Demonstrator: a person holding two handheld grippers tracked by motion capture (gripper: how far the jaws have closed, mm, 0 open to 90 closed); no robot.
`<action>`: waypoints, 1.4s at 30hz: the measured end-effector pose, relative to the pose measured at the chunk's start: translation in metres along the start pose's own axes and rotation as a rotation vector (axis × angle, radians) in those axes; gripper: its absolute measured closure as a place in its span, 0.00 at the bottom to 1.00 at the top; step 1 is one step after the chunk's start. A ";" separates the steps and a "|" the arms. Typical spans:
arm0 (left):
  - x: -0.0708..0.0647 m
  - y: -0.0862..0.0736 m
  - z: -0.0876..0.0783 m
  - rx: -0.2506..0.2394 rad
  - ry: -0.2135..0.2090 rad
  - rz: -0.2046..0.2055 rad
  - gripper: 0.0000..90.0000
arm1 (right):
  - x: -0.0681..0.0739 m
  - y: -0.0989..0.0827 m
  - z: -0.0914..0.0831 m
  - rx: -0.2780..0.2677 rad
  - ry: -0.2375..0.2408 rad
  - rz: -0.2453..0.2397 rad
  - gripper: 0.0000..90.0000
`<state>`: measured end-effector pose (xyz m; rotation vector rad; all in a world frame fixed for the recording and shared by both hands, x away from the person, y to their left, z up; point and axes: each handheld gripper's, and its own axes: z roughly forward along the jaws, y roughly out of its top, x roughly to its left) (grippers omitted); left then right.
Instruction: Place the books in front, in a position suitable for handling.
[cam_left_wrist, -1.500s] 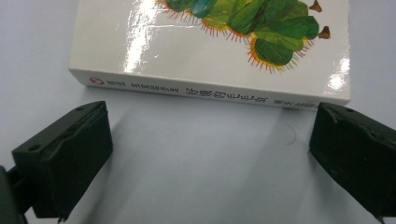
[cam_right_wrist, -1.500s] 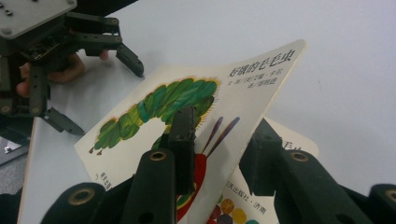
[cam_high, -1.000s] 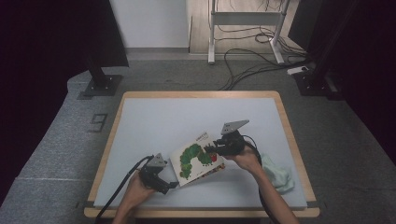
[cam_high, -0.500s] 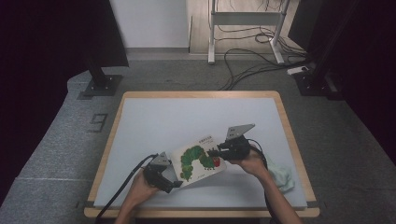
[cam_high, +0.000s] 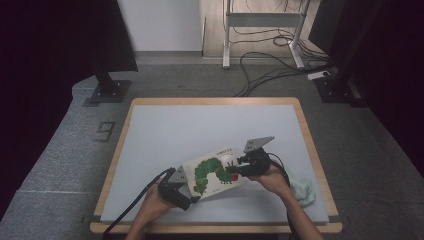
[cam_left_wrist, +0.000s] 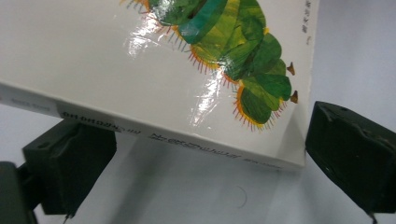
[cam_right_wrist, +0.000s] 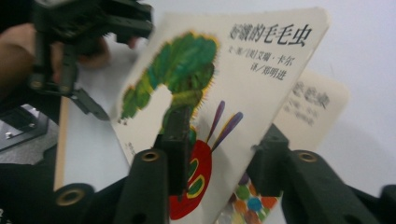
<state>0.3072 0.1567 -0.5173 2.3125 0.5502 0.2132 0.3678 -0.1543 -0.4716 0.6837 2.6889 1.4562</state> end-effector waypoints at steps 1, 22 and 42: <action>-0.001 0.000 0.000 -0.002 0.003 0.006 0.05 | 0.000 -0.001 0.001 0.008 -0.008 0.006 0.66; -0.002 -0.002 -0.007 -0.050 -0.092 -0.022 0.45 | 0.005 -0.013 0.002 0.107 -0.137 0.009 0.54; -0.003 0.000 -0.013 -0.052 -0.160 -0.016 0.73 | 0.004 -0.010 0.005 0.071 -0.162 0.033 0.53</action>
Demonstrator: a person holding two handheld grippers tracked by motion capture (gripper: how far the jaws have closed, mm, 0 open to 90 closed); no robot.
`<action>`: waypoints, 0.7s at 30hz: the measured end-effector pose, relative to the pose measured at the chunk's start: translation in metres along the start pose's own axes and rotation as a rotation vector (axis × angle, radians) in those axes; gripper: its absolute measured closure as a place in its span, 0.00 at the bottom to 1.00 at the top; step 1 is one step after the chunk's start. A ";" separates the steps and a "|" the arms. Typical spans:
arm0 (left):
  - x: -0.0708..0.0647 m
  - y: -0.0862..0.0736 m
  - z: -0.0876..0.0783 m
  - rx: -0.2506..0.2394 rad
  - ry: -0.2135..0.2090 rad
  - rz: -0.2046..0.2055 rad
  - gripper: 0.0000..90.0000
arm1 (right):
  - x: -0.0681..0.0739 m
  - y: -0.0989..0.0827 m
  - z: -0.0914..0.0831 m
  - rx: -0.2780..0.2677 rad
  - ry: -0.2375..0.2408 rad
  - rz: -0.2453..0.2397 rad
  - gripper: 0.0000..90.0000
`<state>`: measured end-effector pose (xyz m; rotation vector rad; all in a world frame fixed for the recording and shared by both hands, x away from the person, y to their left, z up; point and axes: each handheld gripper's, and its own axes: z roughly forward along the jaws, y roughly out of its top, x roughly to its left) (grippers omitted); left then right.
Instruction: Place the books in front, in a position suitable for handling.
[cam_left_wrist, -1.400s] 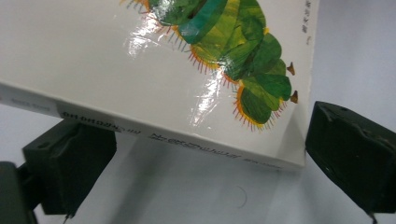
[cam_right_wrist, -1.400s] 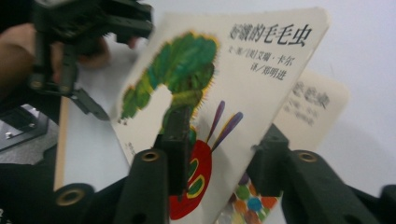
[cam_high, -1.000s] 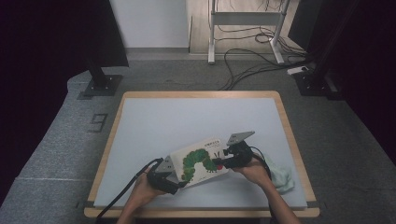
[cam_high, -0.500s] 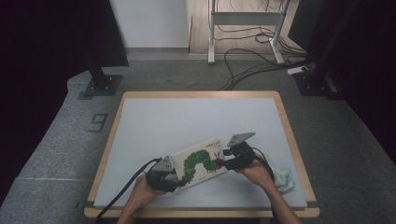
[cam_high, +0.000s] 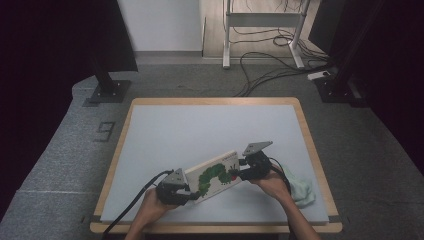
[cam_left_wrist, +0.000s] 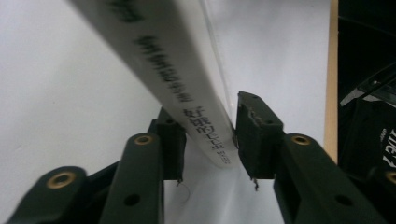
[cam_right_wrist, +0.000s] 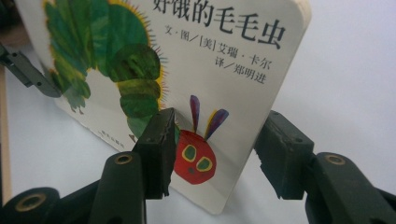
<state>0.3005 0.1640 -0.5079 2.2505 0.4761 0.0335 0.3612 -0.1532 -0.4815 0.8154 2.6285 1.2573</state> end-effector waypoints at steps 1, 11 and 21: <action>0.000 0.000 -0.001 0.001 0.010 0.002 0.75 | 0.000 0.002 0.001 -0.007 -0.005 -0.005 0.53; 0.003 -0.001 -0.009 0.018 0.152 0.023 0.79 | 0.000 0.016 0.015 -0.040 -0.048 -0.033 0.52; 0.002 -0.019 0.004 0.002 0.151 -0.003 0.78 | 0.000 0.011 0.013 -0.055 -0.041 -0.025 0.52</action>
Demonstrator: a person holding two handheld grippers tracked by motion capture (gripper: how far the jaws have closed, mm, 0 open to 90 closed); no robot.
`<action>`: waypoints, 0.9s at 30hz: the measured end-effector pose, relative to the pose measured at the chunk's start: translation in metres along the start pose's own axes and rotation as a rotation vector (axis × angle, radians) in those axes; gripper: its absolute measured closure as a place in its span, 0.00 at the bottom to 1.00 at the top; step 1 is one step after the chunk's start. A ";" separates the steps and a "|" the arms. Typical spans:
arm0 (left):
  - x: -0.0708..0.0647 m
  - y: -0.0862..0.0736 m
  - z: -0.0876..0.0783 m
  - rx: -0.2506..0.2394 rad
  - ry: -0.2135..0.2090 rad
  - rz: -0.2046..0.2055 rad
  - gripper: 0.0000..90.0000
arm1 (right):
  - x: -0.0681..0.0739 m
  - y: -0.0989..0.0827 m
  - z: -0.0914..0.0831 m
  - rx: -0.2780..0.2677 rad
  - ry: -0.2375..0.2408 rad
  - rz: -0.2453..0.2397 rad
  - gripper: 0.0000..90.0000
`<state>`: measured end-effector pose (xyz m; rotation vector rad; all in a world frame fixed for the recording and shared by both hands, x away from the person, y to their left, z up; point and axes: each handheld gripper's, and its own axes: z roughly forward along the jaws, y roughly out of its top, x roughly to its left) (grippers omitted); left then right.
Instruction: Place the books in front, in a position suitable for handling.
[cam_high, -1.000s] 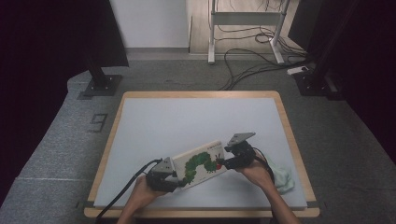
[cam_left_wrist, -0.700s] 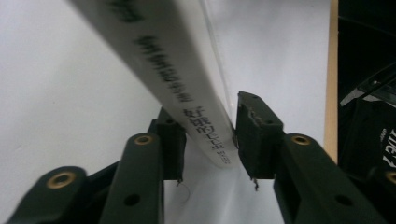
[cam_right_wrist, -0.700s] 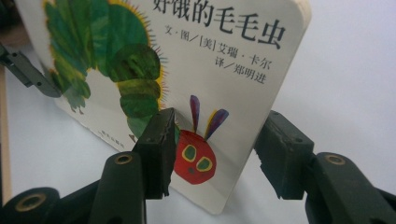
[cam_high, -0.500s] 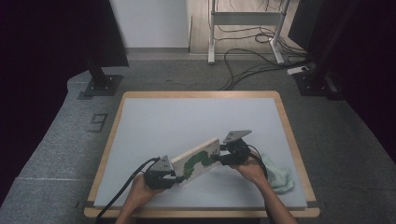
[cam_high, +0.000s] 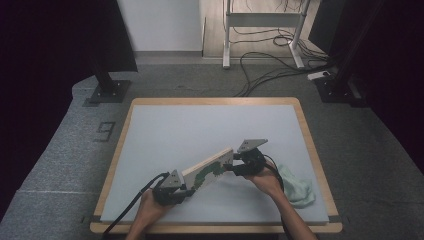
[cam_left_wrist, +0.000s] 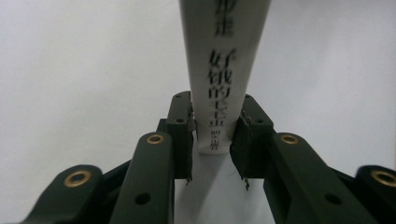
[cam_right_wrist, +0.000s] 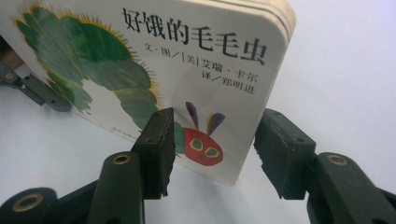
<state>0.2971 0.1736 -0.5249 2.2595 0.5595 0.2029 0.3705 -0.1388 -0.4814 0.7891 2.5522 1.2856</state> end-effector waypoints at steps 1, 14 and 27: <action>0.000 0.000 0.000 -0.001 -0.001 0.002 0.79 | 0.000 0.000 0.000 0.000 -0.001 0.000 0.52; 0.009 -0.001 -0.003 0.008 0.074 -0.006 0.82 | 0.002 0.007 0.008 0.001 -0.044 -0.029 0.54; 0.011 -0.003 -0.003 -0.004 0.058 -0.021 0.82 | 0.001 0.004 -0.002 0.025 -0.049 -0.022 0.40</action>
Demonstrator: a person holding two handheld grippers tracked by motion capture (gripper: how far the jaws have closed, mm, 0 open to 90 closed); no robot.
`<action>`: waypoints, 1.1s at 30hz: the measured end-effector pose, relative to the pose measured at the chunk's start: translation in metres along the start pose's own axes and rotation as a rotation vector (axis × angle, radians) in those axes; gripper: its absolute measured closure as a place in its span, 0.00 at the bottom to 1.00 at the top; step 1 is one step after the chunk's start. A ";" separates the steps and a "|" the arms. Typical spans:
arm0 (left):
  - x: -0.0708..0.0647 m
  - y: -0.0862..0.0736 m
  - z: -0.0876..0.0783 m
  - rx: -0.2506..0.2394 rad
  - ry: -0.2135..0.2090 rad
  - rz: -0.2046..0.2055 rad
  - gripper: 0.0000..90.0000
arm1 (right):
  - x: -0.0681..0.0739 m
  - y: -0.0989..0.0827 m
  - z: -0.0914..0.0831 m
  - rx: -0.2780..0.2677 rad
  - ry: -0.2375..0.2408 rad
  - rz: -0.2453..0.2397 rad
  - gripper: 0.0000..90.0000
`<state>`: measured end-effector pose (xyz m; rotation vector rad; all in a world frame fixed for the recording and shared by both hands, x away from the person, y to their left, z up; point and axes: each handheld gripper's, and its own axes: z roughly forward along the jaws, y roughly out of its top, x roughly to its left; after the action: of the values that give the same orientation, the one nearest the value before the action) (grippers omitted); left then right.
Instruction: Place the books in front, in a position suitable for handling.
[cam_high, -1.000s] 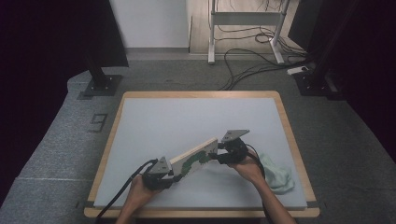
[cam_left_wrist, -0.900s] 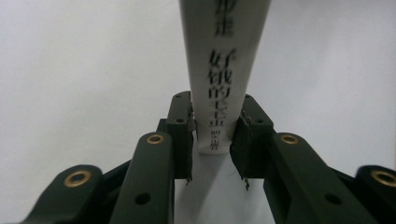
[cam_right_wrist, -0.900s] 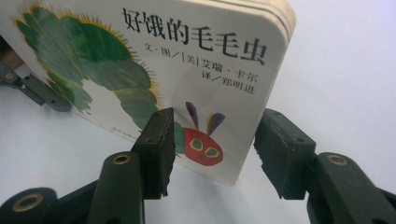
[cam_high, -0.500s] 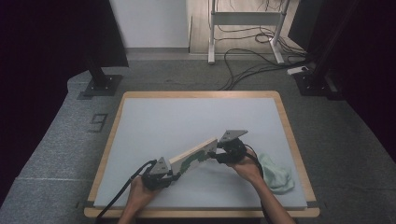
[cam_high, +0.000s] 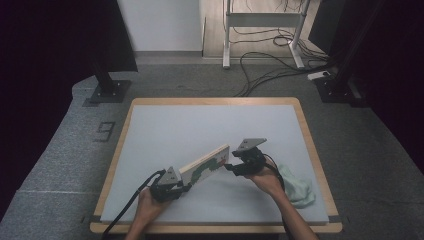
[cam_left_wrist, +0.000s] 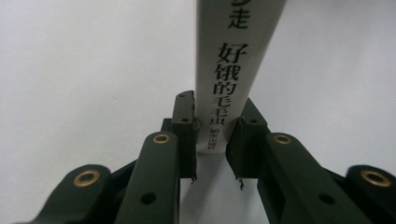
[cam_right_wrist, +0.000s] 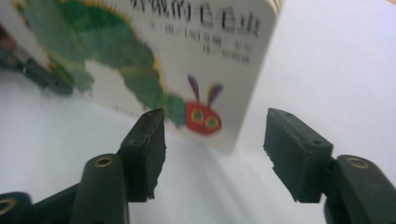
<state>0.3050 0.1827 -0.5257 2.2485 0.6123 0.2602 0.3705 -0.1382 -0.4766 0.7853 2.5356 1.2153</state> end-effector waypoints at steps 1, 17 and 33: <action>0.000 0.000 0.000 0.000 0.000 0.000 0.82 | 0.000 0.000 0.000 0.000 0.000 0.000 0.40; 0.000 0.000 0.001 0.002 -0.002 -0.007 0.82 | -0.013 -0.048 -0.072 0.057 -0.155 0.081 0.31; 0.001 0.000 0.001 0.006 -0.009 -0.009 0.82 | -0.019 -0.129 -0.114 0.210 -0.293 0.207 0.44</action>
<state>0.3064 0.1827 -0.5262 2.2508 0.6195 0.2444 0.2916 -0.2904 -0.5048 1.2035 2.4069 0.8190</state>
